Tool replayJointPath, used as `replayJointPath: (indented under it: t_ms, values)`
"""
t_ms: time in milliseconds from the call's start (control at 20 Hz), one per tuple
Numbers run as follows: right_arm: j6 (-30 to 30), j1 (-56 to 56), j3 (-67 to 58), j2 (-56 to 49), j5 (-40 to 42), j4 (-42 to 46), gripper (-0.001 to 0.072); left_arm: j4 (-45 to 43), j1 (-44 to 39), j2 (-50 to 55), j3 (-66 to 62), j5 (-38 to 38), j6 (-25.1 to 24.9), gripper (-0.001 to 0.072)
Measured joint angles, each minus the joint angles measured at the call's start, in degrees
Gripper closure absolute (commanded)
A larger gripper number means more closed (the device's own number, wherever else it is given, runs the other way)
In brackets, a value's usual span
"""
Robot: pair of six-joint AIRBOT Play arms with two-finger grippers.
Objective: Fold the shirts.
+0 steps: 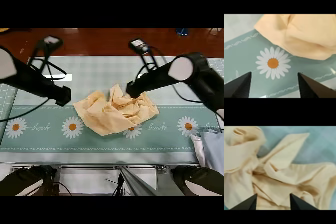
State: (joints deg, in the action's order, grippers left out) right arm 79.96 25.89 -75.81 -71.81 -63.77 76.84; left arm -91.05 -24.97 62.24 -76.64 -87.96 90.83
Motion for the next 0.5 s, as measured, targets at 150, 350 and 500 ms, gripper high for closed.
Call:
replayJointPath:
  t_ms: [150, 350, 500]
  values:
    - [0.0, -9.4, 0.0, 3.0, -4.1, 6.6, 0.022, 1.7, 1.2, 0.0, 8.2, 5.3, -0.2, -0.0008]
    - [-1.5, -25.9, 0.4, 4.8, -7.8, 6.2, 0.022, 10.4, 7.8, 0.0, 18.4, 12.5, -2.6, -0.0007]
    - [-4.0, -38.2, 2.3, 5.2, -8.3, -1.9, 0.022, 18.4, 16.3, 0.3, 23.3, 16.2, -6.6, -0.0007]
